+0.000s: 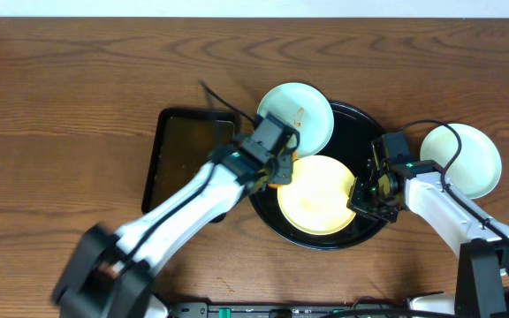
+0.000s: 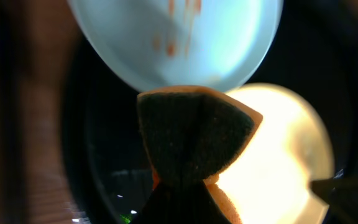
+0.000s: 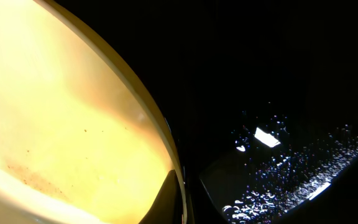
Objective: Clean dirty plates on tray and stack at the side
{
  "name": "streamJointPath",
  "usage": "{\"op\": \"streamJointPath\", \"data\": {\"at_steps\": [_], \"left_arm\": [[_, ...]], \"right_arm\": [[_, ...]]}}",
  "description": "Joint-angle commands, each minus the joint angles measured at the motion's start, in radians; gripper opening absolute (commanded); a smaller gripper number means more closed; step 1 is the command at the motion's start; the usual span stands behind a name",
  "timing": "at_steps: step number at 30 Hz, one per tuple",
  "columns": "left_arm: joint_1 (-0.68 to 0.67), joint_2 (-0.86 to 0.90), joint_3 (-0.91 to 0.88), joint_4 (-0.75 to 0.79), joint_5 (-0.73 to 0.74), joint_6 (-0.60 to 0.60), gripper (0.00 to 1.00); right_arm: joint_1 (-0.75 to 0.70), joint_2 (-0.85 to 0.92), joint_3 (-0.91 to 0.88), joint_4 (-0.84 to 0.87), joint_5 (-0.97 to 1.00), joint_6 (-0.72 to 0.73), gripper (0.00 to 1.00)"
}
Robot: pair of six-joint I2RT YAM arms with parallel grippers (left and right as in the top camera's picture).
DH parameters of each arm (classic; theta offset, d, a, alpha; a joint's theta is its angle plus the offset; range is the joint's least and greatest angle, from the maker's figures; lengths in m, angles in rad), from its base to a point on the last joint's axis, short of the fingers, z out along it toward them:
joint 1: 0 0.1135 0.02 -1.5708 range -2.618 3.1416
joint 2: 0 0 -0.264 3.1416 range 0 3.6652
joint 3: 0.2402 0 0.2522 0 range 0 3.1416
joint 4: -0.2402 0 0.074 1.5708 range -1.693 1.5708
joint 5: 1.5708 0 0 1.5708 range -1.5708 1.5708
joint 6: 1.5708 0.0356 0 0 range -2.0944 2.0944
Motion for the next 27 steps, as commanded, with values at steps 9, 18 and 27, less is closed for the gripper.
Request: {"op": "streamJointPath", "data": {"at_steps": [9,18,27], "left_arm": [[0.025,-0.061,0.004,-0.099,-0.169,0.017,0.08],[0.197,-0.061,0.002,-0.207,-0.229,0.017,0.07],[0.258,-0.060,-0.003,-0.233,-0.229,0.017,0.08]], "right_arm": [[0.015,-0.007,-0.016,0.002,0.023,0.014,0.01],[0.015,-0.007,-0.042,0.046,0.022,0.015,0.14],[0.015,-0.006,-0.105,0.165,-0.084,0.014,0.01]]}}
